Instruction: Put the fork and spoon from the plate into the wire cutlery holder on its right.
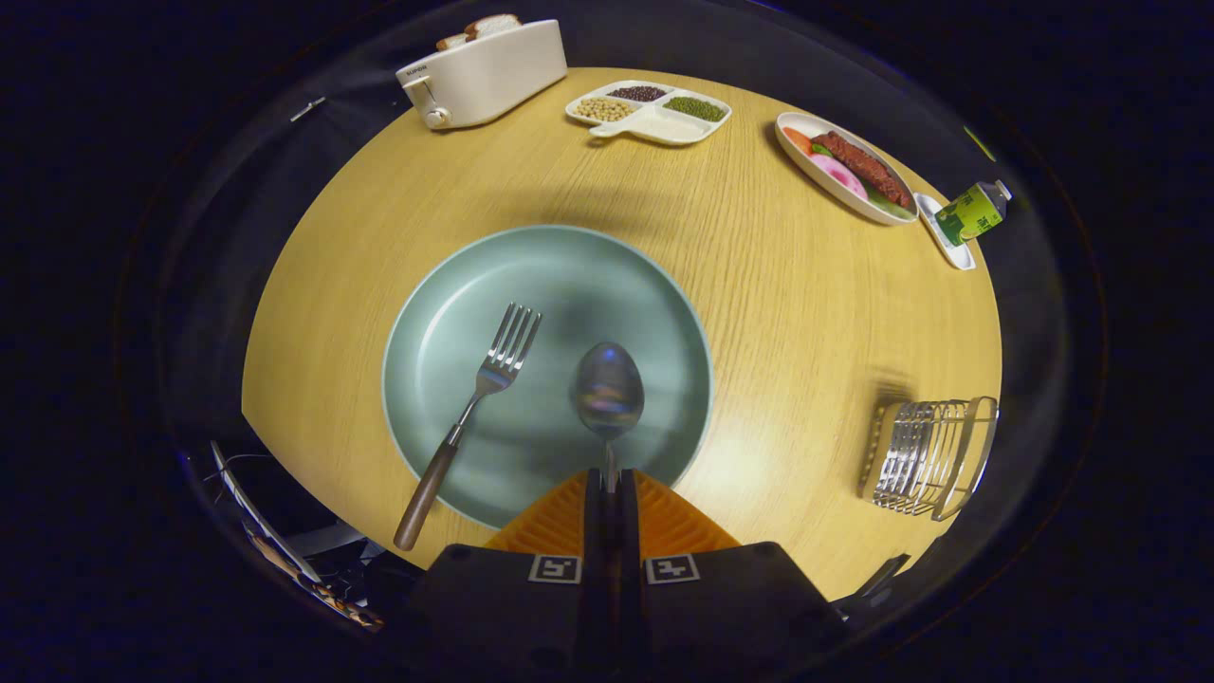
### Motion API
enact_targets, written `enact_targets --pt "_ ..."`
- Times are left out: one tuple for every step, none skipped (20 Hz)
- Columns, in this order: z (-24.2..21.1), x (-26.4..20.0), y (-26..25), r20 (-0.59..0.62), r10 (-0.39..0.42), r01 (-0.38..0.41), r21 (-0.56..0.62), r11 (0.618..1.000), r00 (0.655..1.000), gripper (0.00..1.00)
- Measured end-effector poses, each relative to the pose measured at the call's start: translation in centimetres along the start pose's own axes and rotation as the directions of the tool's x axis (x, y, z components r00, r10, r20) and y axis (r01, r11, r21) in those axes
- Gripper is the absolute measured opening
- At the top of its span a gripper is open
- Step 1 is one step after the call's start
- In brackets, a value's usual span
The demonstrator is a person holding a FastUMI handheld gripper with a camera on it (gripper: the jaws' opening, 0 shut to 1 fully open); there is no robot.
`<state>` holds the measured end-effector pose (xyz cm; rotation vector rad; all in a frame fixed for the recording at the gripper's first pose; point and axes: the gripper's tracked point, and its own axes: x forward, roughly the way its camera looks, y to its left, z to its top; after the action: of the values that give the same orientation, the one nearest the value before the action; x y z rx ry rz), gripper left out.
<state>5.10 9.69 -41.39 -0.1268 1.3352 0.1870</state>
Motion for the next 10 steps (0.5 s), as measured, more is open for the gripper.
enact_targets --pt "0.2 -0.8 -0.2 0.010 0.010 -0.010 0.011 1.000 1.000 0.10" --pt "0.3 -1.6 -0.3 0.021 0.018 -0.019 0.028 0.999 1.000 0.10" --pt "0.5 -2.3 -0.5 0.032 0.027 -0.029 0.042 0.999 0.999 0.10" --pt "0.8 -3.1 -0.9 0.047 0.031 -0.034 0.051 0.998 0.998 0.10" --pt "0.9 -4.0 -1.2 0.060 0.033 -0.036 0.057 0.998 0.998 0.10" --pt "1.1 -4.8 -1.5 0.072 0.040 -0.044 0.065 0.997 0.997 0.10" --pt "1.1 -5.7 -1.7 0.082 0.048 -0.054 0.075 0.996 0.995 0.10" --pt "1.1 -6.7 -2.1 0.092 0.058 -0.066 0.086 0.994 0.994 0.10" --pt "1.0 -7.7 -2.9 0.102 0.061 -0.071 0.097 0.993 0.993 0.10" --pt "1.0 -8.8 -3.7 0.114 0.063 -0.075 0.106 0.992 0.992 0.10"
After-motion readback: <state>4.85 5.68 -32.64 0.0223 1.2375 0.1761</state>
